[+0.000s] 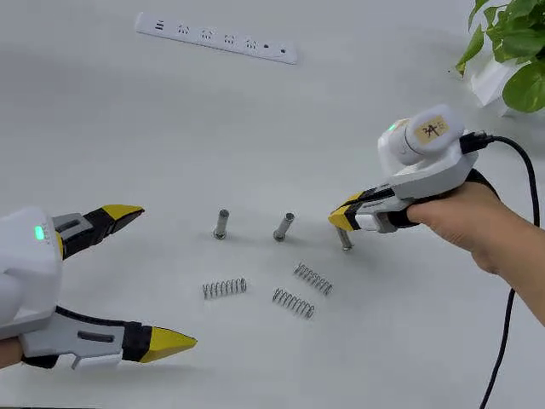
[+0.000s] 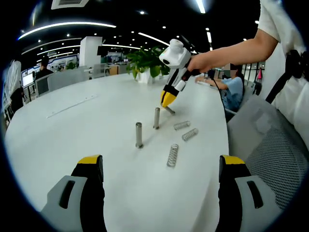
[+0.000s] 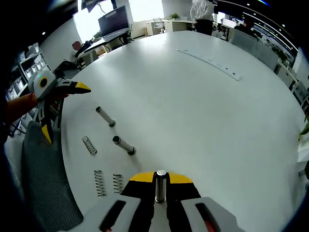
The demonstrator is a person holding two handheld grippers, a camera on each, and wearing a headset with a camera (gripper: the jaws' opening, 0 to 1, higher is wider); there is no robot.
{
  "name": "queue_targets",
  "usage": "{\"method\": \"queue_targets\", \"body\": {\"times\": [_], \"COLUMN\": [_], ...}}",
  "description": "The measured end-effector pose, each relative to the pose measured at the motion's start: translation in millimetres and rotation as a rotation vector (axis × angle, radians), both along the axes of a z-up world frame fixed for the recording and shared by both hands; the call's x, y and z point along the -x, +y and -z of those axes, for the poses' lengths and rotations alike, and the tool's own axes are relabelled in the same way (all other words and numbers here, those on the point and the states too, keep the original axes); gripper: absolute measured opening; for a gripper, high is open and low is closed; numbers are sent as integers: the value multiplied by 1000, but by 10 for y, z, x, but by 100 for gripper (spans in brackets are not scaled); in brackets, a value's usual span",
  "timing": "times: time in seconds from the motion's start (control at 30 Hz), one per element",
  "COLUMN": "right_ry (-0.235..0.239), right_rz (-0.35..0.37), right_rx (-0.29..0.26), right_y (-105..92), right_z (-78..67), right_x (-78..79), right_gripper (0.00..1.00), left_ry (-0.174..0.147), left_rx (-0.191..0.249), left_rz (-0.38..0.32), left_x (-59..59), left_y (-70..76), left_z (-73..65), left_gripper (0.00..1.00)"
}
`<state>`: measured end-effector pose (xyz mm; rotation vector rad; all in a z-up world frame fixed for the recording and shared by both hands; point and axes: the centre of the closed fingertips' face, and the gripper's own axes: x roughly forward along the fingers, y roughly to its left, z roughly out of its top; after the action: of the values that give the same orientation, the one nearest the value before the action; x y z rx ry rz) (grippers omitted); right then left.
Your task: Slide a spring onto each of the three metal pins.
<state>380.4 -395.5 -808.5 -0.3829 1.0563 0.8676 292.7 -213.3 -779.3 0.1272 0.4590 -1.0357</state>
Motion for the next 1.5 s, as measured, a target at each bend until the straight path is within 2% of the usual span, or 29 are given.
{"method": "queue_targets", "body": {"times": [0.8, 1.5], "right_ry": [-57, -82], "right_rz": [44, 65], "right_rx": [-54, -72], "right_y": [-79, -143], "right_z": [-119, -132], "right_x": [114, 133], "right_gripper": [4, 4], "left_ry": [3, 4], "left_rx": [-2, 1], "left_rz": [9, 15], "left_x": [23, 17], "left_y": [-32, -57], "left_z": [-7, -11], "left_gripper": [99, 99]}}
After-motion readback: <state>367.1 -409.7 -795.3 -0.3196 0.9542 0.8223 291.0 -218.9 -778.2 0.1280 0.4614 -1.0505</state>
